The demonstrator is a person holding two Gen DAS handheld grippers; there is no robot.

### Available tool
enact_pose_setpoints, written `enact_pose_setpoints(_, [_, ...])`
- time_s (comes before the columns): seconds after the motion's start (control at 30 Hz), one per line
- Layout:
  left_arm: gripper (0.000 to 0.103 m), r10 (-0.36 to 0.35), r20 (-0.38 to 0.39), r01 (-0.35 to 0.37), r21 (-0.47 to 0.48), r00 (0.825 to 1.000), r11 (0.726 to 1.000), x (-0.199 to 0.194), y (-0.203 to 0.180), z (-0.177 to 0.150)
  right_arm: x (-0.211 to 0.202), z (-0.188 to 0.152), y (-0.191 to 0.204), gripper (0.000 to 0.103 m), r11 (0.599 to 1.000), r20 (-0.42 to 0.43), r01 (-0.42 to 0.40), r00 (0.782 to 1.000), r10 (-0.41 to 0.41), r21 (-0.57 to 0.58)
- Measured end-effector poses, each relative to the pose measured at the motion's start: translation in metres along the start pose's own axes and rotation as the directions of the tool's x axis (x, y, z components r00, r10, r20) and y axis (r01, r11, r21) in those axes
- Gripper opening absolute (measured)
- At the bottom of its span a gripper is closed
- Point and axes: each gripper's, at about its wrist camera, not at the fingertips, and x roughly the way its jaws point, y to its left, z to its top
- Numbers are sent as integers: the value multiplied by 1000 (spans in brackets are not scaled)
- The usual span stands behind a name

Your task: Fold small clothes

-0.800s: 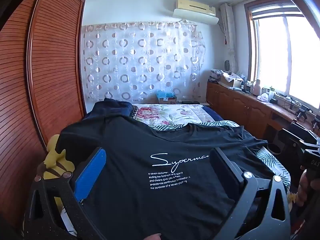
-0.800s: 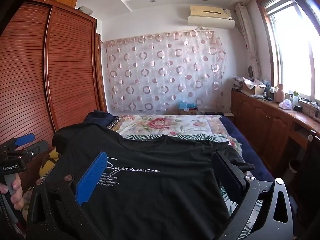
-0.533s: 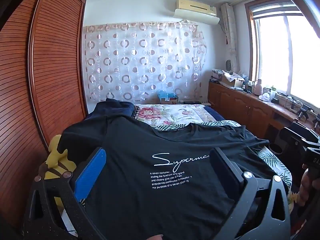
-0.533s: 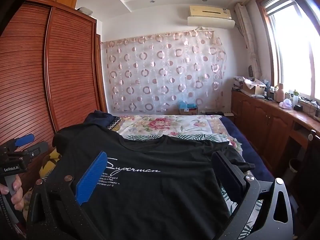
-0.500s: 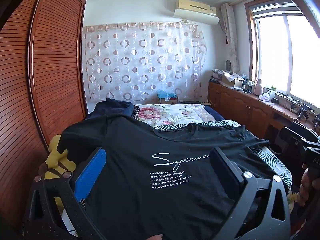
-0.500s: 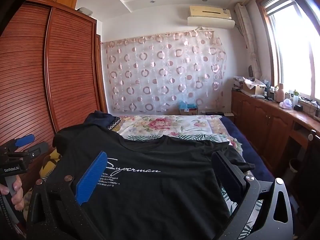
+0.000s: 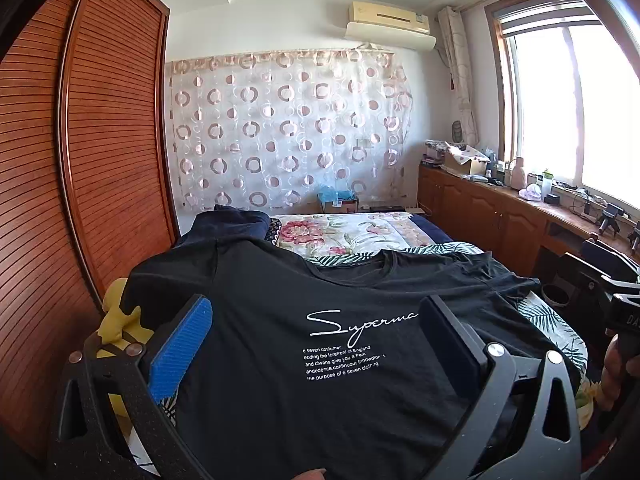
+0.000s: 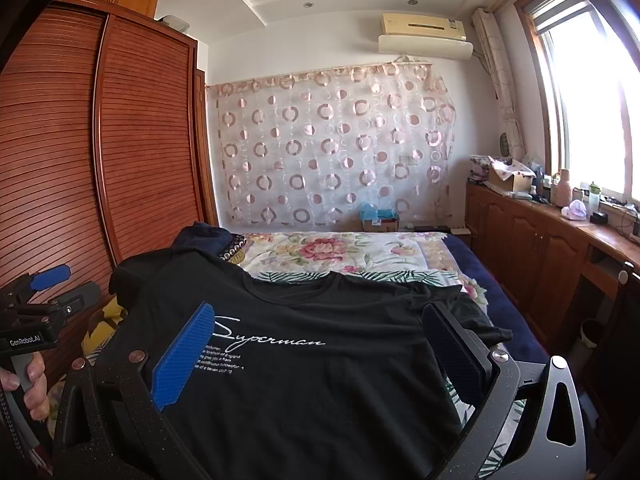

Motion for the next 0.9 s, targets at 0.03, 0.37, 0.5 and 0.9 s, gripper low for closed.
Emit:
enact_pose_setpoints(0.03, [103, 1, 2, -1, 1, 1000, 1000, -1, 0, 1, 1, 0, -1, 103, 1000, -1, 0, 1000, 0, 1])
enact_pose_setpoints(0.37, [103, 3, 7, -3, 3, 1000, 1000, -3, 0, 4, 2, -1, -1, 103, 1000, -2, 0, 1000, 0, 0])
enact_pose_setpoints(0.5, [103, 2, 12, -2, 5, 1000, 1000, -5, 0, 6, 1, -1, -1, 103, 1000, -1, -2, 1000, 2, 0])
enact_pose_setpoints(0.9, [103, 6, 10, -6, 5, 1000, 1000, -7, 4, 10, 2, -2, -1, 103, 1000, -5, -2, 1000, 2, -2])
